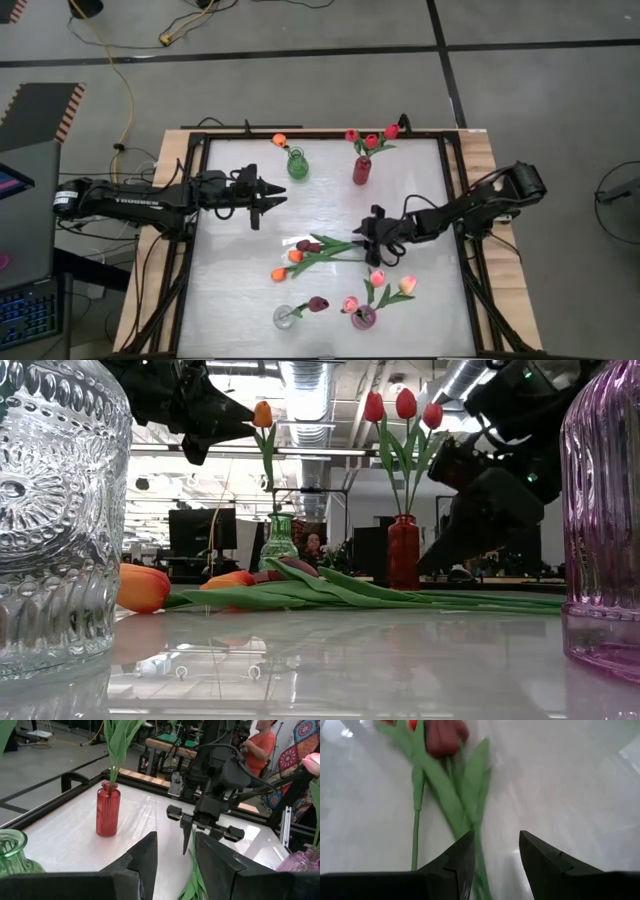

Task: Sort flowers into vase by color
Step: Put the dark red flower into the transparent vase

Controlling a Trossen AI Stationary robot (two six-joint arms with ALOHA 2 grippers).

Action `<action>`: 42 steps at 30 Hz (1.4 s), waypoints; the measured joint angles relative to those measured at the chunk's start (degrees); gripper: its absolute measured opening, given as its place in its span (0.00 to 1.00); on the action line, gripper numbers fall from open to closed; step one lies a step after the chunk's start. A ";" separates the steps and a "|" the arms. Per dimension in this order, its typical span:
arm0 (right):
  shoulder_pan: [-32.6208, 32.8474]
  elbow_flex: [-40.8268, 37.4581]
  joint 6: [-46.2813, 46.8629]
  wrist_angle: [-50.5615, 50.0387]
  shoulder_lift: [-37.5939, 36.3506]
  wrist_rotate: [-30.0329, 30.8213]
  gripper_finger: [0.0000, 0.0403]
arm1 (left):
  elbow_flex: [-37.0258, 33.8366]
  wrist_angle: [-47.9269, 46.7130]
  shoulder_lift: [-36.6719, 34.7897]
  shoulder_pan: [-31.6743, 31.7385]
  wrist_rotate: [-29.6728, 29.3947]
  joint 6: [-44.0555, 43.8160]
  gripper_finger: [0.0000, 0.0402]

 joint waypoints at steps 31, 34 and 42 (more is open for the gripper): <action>0.15 0.00 1.04 -3.16 3.16 -1.64 0.30 | 0.00 -0.02 0.00 0.02 0.00 0.00 0.29; 0.15 0.00 1.04 -3.19 3.16 -2.09 0.29 | 0.00 -0.02 0.00 0.00 0.00 0.00 0.29; 0.15 -0.04 0.87 -2.12 3.19 -2.55 0.17 | 0.00 -0.02 0.00 0.01 0.00 0.00 0.29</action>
